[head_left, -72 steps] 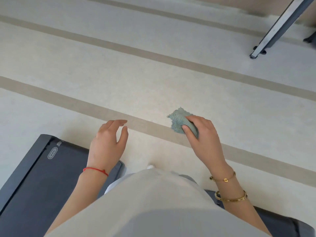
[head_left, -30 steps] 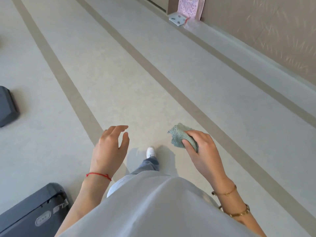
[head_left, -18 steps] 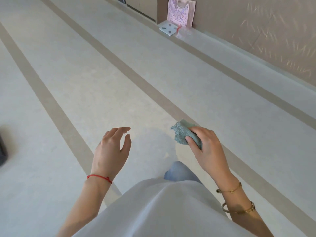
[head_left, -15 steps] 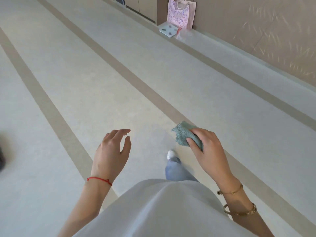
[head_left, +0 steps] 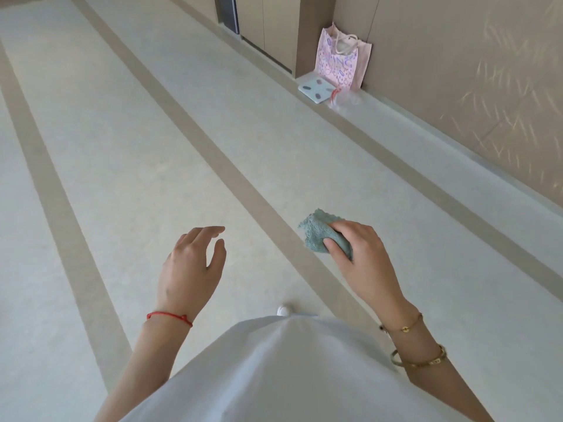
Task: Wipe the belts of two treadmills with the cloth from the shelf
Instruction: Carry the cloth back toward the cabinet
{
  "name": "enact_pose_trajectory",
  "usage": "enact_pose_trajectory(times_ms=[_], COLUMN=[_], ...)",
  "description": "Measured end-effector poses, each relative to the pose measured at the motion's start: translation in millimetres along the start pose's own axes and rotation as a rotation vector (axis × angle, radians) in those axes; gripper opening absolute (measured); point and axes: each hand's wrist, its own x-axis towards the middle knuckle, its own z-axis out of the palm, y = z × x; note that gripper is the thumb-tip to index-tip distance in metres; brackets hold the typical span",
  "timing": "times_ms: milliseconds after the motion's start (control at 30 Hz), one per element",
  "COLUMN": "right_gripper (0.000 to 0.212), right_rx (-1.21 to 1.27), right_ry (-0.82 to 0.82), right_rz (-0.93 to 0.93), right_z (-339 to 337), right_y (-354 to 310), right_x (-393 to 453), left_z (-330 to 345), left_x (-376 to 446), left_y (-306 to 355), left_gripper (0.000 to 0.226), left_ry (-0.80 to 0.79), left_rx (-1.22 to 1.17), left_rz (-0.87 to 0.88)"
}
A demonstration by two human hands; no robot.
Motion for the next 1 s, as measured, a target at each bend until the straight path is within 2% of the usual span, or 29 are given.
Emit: enact_pose_trajectory(times_ms=[167,400,733,1000], right_gripper=[0.032,0.037,0.023,0.021], right_rx=[0.012,0.035,0.056,0.040], right_ry=[-0.017,-0.069,-0.028,0.013], right_rz=[-0.033,0.019,0.021,0.094], right_z=[5.2,48.3,92.9,115.7], right_y=[10.2,36.8,34.9,46.9], right_x=[111.4,245.9,520.5,683.6], left_z=[17.0,53.4,51.9,69.1], left_x=[96.6,234.8,511.4,698.7], left_y=[3.7,-20.7,-63.5,-64.8], left_gripper=[0.024,0.024,0.024,0.025], left_ry=[0.019,0.019,0.098,-0.007], left_rx=[-0.018,-0.041,-0.017,0.000], left_rz=[-0.035,-0.090,-0.080,-0.003])
